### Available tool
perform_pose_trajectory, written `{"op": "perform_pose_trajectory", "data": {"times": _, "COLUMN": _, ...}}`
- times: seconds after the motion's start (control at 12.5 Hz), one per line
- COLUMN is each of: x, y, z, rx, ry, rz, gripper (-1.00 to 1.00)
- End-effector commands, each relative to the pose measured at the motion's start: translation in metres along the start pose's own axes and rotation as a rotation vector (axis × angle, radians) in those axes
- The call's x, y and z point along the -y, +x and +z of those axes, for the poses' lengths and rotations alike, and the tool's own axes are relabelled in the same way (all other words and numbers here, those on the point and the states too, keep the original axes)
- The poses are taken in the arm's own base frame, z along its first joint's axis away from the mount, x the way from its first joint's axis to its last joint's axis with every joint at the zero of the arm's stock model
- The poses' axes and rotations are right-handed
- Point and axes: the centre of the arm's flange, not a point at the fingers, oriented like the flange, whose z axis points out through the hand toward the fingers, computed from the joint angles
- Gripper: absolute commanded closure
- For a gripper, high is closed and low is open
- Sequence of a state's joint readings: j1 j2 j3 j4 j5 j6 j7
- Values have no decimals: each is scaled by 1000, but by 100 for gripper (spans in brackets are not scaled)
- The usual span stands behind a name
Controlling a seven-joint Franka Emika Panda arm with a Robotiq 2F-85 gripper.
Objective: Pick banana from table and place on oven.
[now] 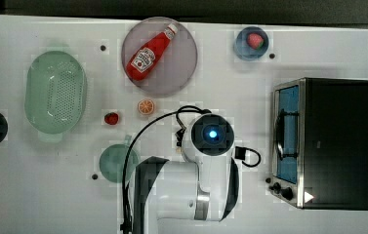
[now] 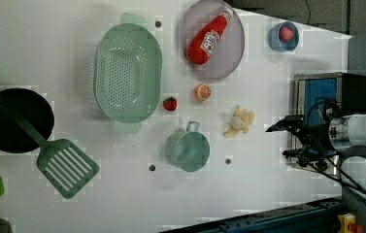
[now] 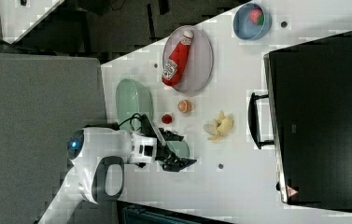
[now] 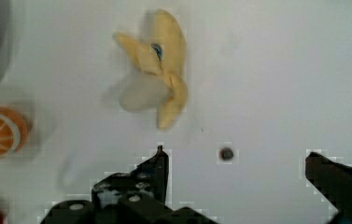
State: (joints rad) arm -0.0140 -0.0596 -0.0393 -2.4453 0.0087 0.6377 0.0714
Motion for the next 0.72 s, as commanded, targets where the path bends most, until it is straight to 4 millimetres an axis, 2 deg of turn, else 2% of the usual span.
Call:
{"op": "perform_pose_trajectory", "data": {"times": 0.08, "x": 12, "y": 20, "z": -5, "rx": -89, "ry": 100, "rz": 25, "gripper": -100}}
{"op": "perform_pose_trajectory", "data": {"times": 0.32, "x": 19, "y": 30, "z": 52, "rx": -93, "ry": 94, "rz": 30, "gripper": -100}}
{"op": "perform_pose_trajectory", "data": {"times": 0.72, "x": 28, "y": 37, "z": 119, "rx": -109, "ry": 95, "rz": 29, "gripper": -100}}
